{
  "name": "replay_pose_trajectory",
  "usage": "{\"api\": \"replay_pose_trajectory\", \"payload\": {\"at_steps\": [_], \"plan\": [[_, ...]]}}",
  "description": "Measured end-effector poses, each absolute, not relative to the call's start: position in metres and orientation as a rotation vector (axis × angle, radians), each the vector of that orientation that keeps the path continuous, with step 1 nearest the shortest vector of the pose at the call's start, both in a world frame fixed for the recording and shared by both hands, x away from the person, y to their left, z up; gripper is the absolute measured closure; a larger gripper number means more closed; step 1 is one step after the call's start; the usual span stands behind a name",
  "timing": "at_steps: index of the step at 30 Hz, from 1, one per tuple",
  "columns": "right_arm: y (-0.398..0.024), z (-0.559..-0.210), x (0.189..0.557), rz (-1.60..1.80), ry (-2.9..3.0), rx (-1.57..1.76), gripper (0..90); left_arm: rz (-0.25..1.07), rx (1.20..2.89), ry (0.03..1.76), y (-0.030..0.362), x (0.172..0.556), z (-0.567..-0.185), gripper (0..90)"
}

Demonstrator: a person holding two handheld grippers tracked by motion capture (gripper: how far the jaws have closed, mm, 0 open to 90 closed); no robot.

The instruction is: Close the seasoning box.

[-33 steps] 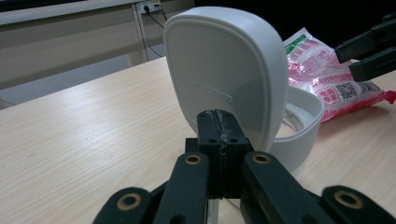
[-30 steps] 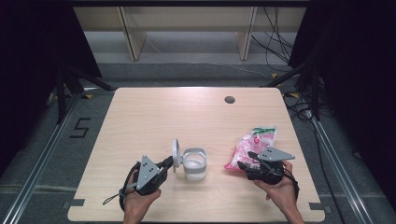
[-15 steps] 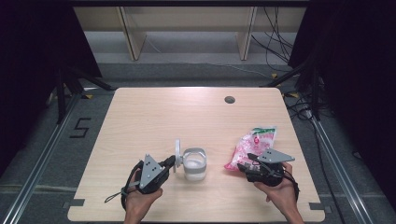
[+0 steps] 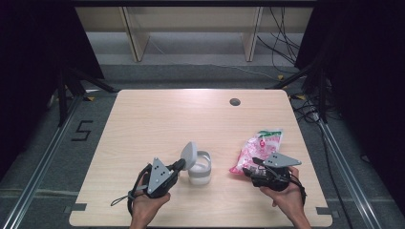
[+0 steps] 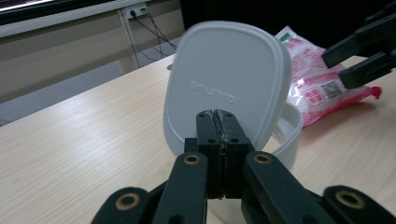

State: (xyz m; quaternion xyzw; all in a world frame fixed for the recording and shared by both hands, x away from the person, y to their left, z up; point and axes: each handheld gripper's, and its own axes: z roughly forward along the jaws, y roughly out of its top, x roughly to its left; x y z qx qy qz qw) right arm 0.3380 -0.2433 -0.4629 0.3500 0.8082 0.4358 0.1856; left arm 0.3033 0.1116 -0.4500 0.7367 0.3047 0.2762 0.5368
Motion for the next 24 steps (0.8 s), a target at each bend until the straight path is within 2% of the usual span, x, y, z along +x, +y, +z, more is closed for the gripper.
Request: {"api": "replay_pose_trajectory", "payload": {"at_steps": [6,24], "plan": [[-0.244,-0.463,0.339,1.222,2.269,0.964,44.0,0.619,1.755,0.732,0.110,0.303,-0.451,83.7],[-0.241,-0.464,0.335,1.269,2.298,1.029,43.0,0.526,1.725,0.735,0.117,0.292,-0.458,45.0]]}}
